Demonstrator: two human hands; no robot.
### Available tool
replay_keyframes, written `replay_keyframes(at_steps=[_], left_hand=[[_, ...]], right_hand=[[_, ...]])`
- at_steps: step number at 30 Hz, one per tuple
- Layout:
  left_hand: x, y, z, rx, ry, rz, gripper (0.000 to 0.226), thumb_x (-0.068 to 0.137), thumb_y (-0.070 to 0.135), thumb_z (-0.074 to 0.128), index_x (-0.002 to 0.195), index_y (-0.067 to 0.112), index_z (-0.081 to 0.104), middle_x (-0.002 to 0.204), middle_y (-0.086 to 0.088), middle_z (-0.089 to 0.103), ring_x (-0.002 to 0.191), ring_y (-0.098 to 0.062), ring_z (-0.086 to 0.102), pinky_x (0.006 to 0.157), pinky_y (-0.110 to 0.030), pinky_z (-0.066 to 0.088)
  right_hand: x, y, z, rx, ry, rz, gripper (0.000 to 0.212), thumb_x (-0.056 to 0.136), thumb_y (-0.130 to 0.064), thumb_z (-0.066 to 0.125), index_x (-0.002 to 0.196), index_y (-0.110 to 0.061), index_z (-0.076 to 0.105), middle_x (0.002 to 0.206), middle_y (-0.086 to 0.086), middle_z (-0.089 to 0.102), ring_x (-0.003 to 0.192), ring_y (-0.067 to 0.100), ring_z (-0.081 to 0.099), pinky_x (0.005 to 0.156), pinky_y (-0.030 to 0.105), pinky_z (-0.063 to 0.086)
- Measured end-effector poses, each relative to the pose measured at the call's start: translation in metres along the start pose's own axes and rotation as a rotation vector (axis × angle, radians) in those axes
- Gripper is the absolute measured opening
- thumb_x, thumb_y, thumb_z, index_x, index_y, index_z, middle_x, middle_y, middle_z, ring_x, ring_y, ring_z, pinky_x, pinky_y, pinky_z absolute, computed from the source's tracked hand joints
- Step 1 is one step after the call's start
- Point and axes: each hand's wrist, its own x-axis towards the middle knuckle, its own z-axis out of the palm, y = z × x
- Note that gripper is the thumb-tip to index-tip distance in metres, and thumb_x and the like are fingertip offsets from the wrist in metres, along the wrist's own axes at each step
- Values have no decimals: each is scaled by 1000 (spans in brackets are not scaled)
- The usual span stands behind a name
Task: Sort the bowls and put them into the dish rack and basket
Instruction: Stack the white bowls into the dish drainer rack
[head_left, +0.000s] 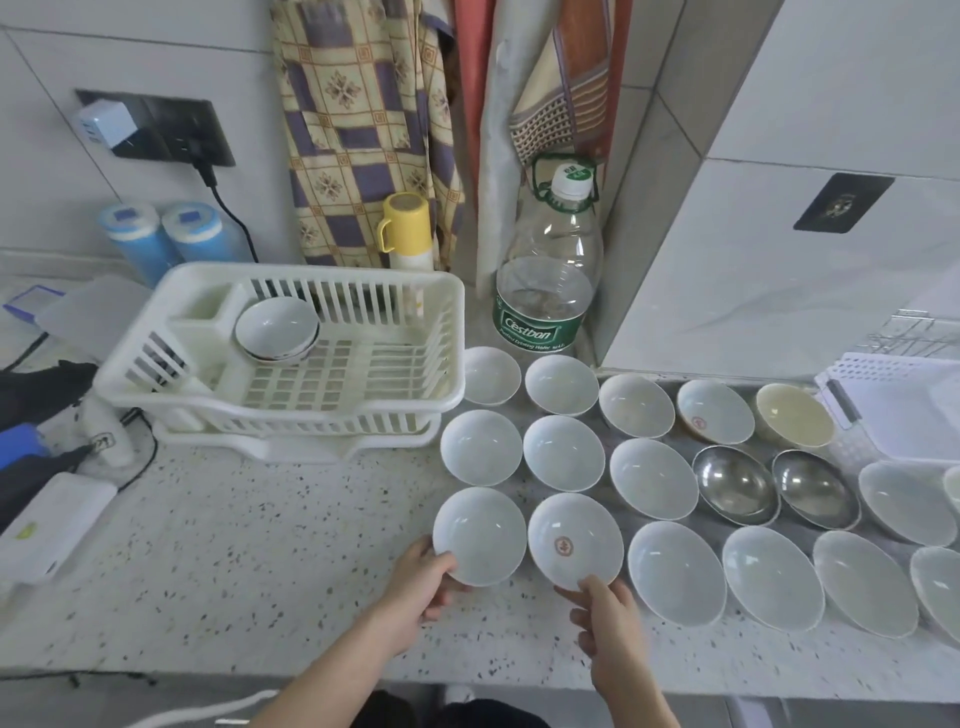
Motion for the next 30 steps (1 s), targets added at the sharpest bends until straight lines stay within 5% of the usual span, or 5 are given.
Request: replay_keyframes(at_steps=[4,12,18,25,30], left_hand=[[-8,3,-10,-36,16,37,37,81,6,50,113,20,62,78,-16,77,47,-13,56,37,-21,26],[-30,28,-59,-83,12,138,31,78,6,46,105,8,63,75,-29,72,35,-13,32,36,-19,22],[-56,68,-104,-154,15,312,46,59,18,48,99,0,65,70,-34,68,38,-16,24,40,-19,19],[-64,119,-177,-225,175,472,42,62,19,49,98,3,64,67,-30,68,34,-15,27,36,-19,17],[-55,146,-226,-209,271,555,27,81,7,48,104,8,61,68,-26,70,36,-15,32,36,-19,21]], right_hand=[[-4,-1,2,46,34,-29,10,88,-6,50,95,-7,55,80,19,75,45,12,28,34,19,21],[-32,-12,34,202,-10,-153,14,86,-1,45,76,-9,51,71,24,72,35,8,23,33,17,18],[-55,-47,75,260,-88,-343,26,82,1,44,63,-13,35,47,-2,29,39,12,22,36,19,17],[-73,-98,142,153,-192,-544,28,84,2,46,63,-15,40,49,-7,30,45,10,25,41,19,21],[-79,-123,194,60,-236,-628,38,84,-5,50,58,-32,54,50,-10,42,44,8,28,40,12,29]])
